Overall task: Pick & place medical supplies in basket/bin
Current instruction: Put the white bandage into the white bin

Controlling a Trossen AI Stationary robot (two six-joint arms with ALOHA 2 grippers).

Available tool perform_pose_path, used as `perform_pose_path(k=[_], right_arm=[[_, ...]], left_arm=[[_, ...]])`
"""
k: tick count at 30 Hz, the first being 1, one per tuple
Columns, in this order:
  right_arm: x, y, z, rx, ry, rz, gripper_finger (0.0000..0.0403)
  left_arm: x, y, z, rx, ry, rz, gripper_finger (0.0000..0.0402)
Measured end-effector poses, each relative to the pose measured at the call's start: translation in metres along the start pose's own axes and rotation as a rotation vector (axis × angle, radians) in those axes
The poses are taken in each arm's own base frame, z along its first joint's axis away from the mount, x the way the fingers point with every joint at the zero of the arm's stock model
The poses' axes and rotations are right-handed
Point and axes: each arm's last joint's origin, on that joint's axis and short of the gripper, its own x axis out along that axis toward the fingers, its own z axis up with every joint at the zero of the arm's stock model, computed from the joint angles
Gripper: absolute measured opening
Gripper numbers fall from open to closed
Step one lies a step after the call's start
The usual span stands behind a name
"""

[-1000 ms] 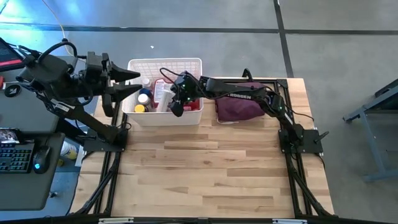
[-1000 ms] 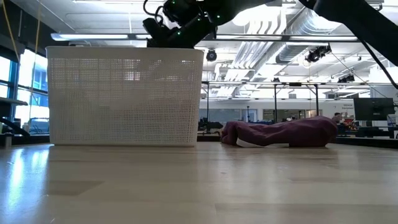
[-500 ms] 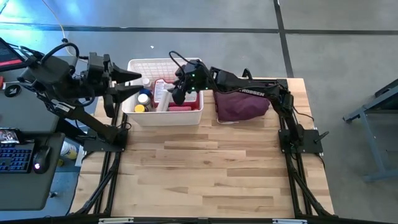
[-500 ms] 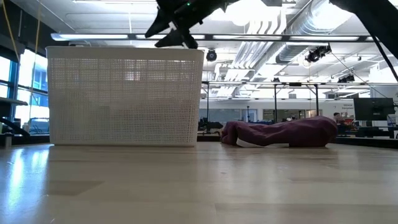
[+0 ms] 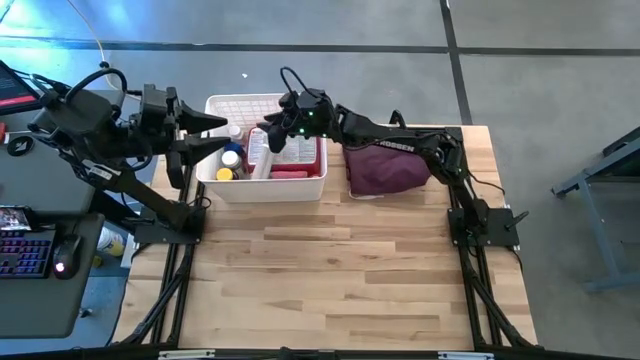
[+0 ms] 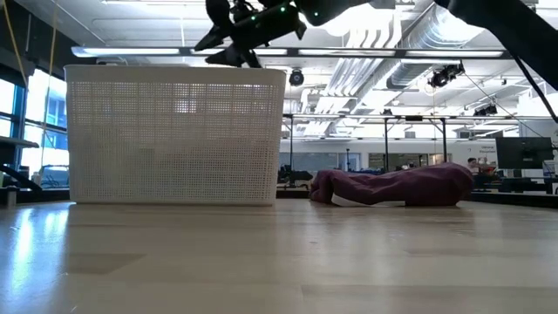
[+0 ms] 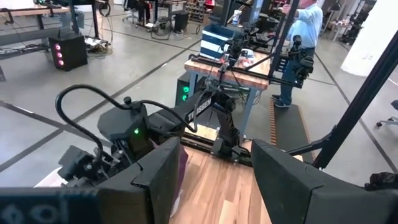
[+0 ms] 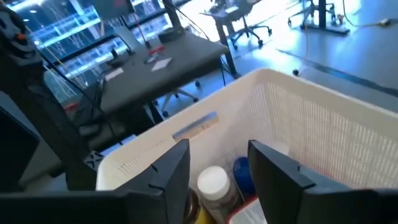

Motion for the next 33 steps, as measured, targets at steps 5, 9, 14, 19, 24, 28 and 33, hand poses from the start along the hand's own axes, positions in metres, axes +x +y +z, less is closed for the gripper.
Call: perform_pose_path(k=[5,9,14,19,24,28,33], right_arm=[[-0.005,0.006,0.009,-0.04,0.027,0.047,0.0149],[-0.014,0.015,0.016,-0.07,0.109,0.08,0.0149],[-0.041,0.032,0.041,-0.077,0.103,0.129,0.0149],[-0.083,0.054,0.075,-0.109,0.016,0.16,0.0149],[-0.129,0.068,0.093,-0.187,0.028,0.143,0.0149],[-0.167,0.071,0.101,-0.217,0.105,0.109,0.0149],[-0.212,0.076,0.108,-0.234,0.146,0.026,0.0149]], left_arm=[[0.0,0.002,-0.002,-0.011,0.006,0.055,0.0231],[-0.003,0.015,-0.017,-0.015,0.065,0.311,0.0231],[0.016,0.033,-0.025,-0.01,0.113,0.529,0.0215],[0.044,0.064,-0.035,-0.012,0.317,0.571,0.0156],[0.087,0.099,-0.054,-0.029,0.502,0.582,0.0085],[0.121,0.134,-0.077,-0.035,0.628,0.607,0.003],[0.15,0.189,-0.132,-0.1,0.92,0.617,0.003]])
